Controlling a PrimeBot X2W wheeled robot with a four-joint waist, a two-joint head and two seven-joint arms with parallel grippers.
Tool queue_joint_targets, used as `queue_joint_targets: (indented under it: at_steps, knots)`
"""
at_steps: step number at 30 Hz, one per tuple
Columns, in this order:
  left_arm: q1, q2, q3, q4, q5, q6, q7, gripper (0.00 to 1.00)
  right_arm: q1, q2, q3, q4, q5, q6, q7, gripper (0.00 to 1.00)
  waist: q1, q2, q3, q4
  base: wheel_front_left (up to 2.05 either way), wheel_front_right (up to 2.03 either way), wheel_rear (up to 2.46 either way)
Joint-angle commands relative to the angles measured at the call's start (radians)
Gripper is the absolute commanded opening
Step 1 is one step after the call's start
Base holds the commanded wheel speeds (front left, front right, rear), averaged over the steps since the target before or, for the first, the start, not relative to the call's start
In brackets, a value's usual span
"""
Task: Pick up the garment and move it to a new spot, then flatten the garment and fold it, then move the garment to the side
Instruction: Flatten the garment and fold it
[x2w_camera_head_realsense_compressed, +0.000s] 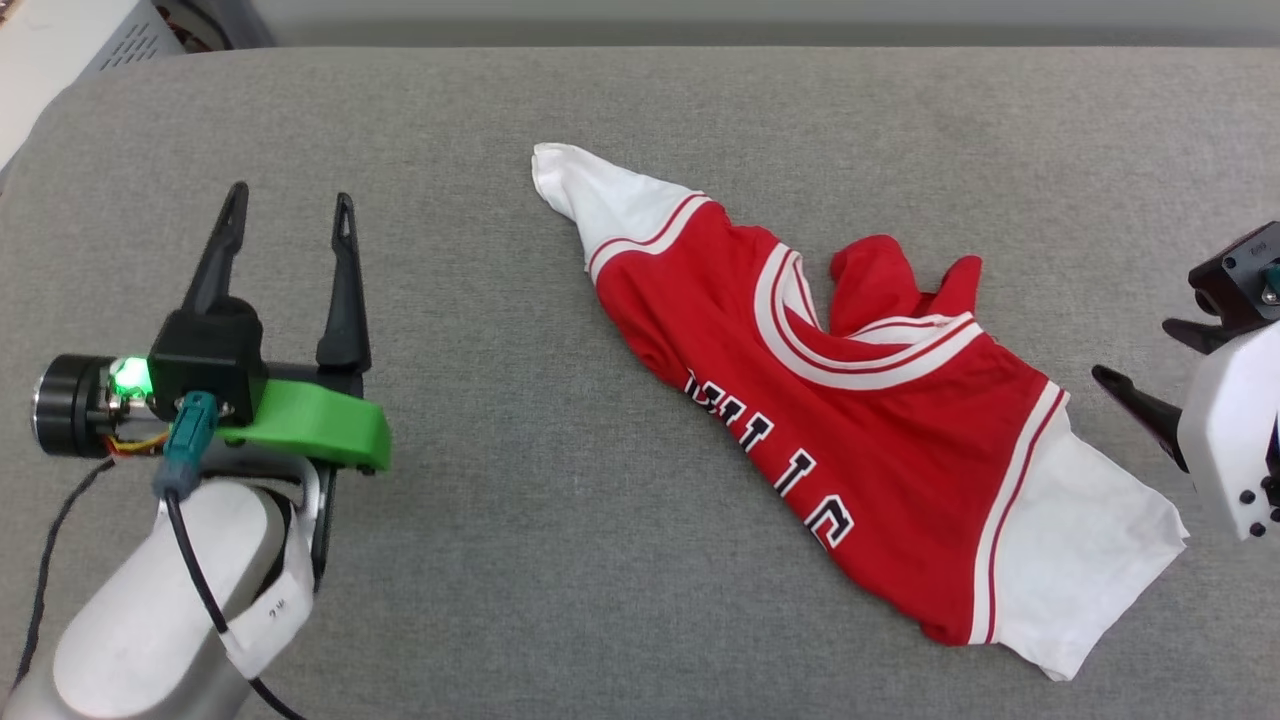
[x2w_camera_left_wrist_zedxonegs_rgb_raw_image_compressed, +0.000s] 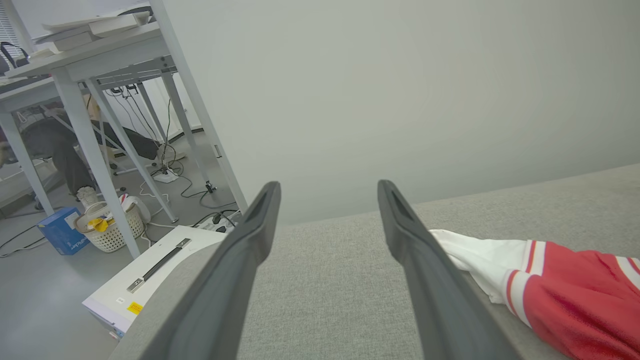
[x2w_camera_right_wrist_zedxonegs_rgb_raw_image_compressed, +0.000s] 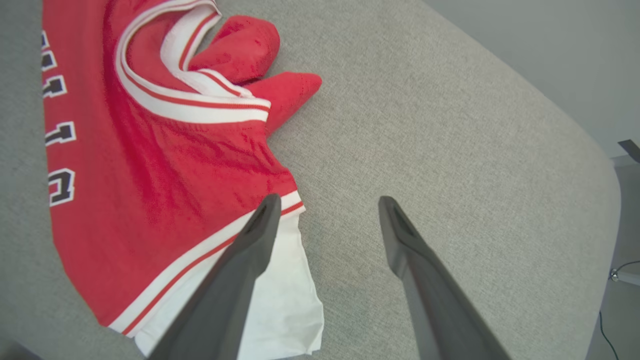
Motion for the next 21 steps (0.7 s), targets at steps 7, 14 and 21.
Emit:
queue_joint_targets:
  at_steps: [7, 14, 21]
  knots:
    - [0.171, -0.102, 0.113, -0.09, 0.088, 0.007, -0.006, 1.0, -0.074, 0.005, 0.074, 0.131, 0.065, -0.001, 0.131, 1.0, 0.0, 0.0065, 0.008, 0.073, 0.0, 0.0, 0.0]
    - [0.248, -0.177, 0.183, -0.089, 0.166, -0.041, -0.006, 1.0, -0.087, 0.063, 0.135, 0.302, 0.057, -0.001, 0.098, 1.0, 0.0, 0.0065, 0.033, 0.104, 0.0, 0.0, 0.0]
    - [0.268, -0.233, 0.235, -0.056, 0.223, -0.111, -0.006, 1.0, -0.036, 0.119, 0.227, 0.441, 0.055, -0.001, -0.014, 1.0, 0.0, 0.0065, 0.043, 0.104, 0.0, 0.0, 0.0]
